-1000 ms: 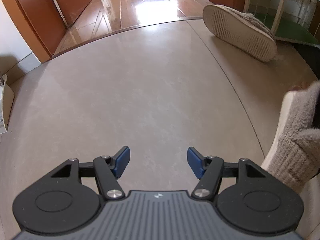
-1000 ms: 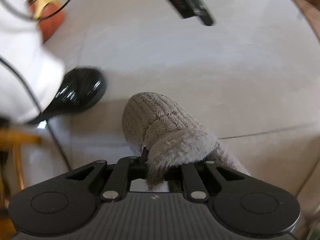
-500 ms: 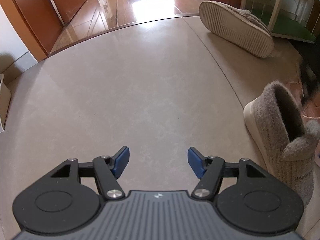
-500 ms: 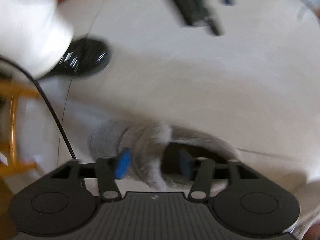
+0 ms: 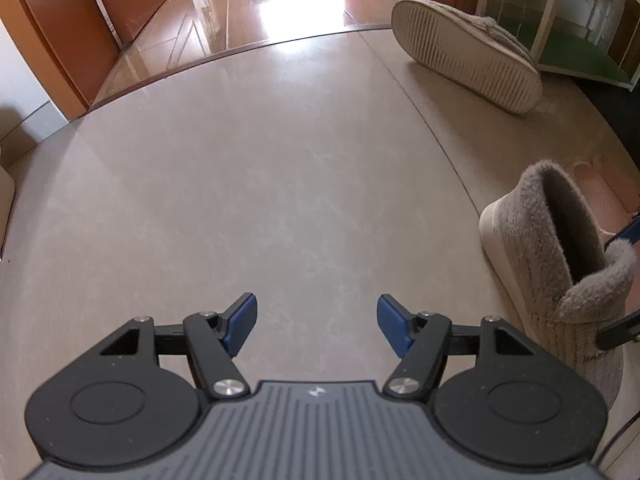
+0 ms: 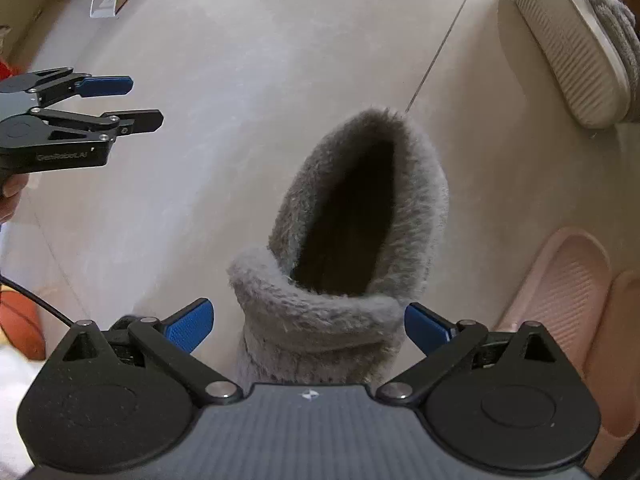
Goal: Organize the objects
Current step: 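Set the grey slipper upright beside the pink slippers, open right gripper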
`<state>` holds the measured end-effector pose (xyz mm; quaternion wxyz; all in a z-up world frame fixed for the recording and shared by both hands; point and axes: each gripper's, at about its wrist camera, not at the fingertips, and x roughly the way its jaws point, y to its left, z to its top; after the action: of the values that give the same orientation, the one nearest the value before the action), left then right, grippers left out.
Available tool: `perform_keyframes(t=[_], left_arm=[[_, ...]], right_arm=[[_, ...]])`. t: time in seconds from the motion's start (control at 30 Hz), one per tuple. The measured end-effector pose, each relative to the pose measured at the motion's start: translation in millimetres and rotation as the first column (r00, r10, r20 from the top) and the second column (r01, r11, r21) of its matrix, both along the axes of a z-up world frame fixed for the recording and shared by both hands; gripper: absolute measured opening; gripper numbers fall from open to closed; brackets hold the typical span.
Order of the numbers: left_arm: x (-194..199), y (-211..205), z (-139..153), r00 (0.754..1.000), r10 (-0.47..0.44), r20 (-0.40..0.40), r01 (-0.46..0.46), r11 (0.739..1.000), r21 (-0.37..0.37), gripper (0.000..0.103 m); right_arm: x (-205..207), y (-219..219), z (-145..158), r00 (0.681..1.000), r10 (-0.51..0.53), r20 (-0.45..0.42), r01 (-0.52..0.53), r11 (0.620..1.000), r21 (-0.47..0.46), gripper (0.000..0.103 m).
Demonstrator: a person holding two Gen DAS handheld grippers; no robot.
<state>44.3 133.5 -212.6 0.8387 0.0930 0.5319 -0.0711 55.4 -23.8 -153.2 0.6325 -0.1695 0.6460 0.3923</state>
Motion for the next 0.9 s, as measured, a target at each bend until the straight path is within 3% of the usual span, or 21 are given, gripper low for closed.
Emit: perform_keyframes(t=[0.2,0.3,0.33,0.47,0.57,0.67,0.8,0.9], left_arm=[[10.4,-9.9,0.4,1.0,-0.01,-0.011,0.01,1.0,0.016,0.067],[25.4,-24.6,9.4,0.999,-0.035,0.002,0.035,0.999,0.03,0.07],[32.8,-31.3,13.7,0.999,-0.044,0.008,0.043,0.999,0.029,0.075],[79.2,-70.5,35.3,0.996,-0.082,0.042,0.083,0.996,-0.019,0.086],[125.2,-109.8,51.3,0.992,-0.11,0.058,0.113,0.992,-0.06,0.088],[172.0,-154.6,68.5,0.987,-0.145,0.065,0.15,0.986,-0.071,0.088],[220.6,-224.4,82.4,0.961,-0.265,0.083,0.269,0.962,-0.043,0.088],[257.5,-266.2,80.3,0.951,-0.303,0.057,0.305,0.952,-0.023,0.088]], right_arm=[[-11.6,8.9,-2.6,0.989,0.096,0.113,-0.088,0.993,-0.073,0.096],[-8.2,5.4,4.1,0.99,0.089,0.105,-0.083,0.995,-0.061,0.096],[-6.8,3.6,9.6,0.99,0.084,0.111,-0.079,0.996,-0.051,0.097],[-0.4,-5.4,34.8,0.976,0.175,0.133,-0.17,0.984,-0.047,0.098],[8.4,-15.2,54.3,0.951,0.278,0.134,-0.271,0.96,-0.064,0.1],[24.5,-35.1,72.1,0.939,0.315,0.139,-0.309,0.949,-0.063,0.102],[40.9,-67.4,83.3,0.953,0.266,0.147,-0.265,0.964,-0.026,0.102],[49.7,-94.1,87.3,0.969,0.177,0.173,-0.183,0.983,0.021,0.102]])
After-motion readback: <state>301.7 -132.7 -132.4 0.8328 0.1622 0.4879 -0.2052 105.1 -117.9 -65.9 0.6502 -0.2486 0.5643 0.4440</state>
